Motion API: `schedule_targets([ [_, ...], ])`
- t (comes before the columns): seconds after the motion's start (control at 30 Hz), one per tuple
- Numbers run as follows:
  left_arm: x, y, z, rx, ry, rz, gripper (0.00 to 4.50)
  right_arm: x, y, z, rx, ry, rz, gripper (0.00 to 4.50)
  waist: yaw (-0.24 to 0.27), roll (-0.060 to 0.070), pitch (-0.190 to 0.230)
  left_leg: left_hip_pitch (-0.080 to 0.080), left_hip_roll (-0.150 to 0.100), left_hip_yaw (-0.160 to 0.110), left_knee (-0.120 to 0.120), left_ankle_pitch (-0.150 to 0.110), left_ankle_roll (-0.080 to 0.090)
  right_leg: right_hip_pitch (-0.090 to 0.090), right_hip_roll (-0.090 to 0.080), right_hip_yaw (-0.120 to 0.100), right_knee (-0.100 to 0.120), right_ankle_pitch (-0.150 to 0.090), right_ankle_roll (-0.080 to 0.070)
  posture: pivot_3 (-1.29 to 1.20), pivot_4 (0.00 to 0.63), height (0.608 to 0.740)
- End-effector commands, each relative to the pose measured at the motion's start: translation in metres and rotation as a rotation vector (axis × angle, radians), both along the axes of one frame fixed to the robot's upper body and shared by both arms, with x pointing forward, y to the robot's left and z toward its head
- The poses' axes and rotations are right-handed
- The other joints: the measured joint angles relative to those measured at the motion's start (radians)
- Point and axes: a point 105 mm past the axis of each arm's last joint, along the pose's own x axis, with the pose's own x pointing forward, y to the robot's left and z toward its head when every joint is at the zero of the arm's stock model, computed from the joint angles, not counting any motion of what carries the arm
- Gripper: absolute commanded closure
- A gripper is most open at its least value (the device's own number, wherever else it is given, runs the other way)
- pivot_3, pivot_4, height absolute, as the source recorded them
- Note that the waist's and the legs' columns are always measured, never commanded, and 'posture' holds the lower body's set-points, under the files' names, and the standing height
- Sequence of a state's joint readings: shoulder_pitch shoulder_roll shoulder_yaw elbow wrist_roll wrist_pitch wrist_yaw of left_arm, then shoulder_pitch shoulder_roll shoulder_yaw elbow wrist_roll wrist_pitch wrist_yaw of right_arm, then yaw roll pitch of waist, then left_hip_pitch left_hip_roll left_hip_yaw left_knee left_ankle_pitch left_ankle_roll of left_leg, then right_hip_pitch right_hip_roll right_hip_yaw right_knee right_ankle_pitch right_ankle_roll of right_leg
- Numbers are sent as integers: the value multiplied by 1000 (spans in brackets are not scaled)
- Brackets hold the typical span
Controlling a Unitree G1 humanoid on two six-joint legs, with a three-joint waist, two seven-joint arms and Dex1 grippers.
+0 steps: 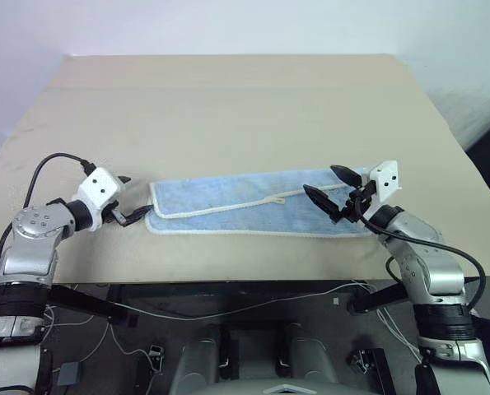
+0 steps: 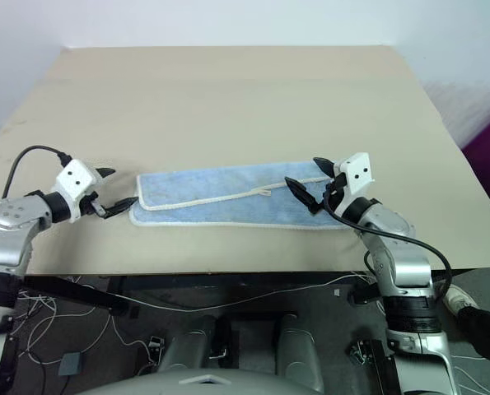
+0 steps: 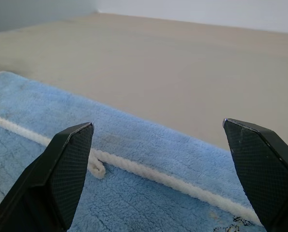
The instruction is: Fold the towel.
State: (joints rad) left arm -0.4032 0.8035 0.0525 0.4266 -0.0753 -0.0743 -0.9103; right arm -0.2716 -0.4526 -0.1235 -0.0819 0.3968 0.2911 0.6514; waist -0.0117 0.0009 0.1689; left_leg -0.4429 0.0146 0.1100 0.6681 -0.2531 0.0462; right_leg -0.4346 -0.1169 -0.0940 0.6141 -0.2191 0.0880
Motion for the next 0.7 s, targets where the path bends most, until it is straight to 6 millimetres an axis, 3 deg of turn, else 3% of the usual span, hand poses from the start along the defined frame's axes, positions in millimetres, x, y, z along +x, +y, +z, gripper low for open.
schedule_targets([
  [0.03, 2, 2, 7, 65, -22, -41, 52, -4, -1, 14, 3, -59, -7, 0, 0, 0, 0, 0, 0, 0, 0, 0, 0, 0, 0, 0, 0, 0, 0, 0, 150, 740],
  [0.7, -6, -36, 14, 186, -17, -349, 52, -5, -4, 14, 9, -61, -29, 0, 1, 0, 0, 0, 0, 1, 0, 0, 1, 1, 1, 0, 0, 0, 0, 0, 150, 740],
])
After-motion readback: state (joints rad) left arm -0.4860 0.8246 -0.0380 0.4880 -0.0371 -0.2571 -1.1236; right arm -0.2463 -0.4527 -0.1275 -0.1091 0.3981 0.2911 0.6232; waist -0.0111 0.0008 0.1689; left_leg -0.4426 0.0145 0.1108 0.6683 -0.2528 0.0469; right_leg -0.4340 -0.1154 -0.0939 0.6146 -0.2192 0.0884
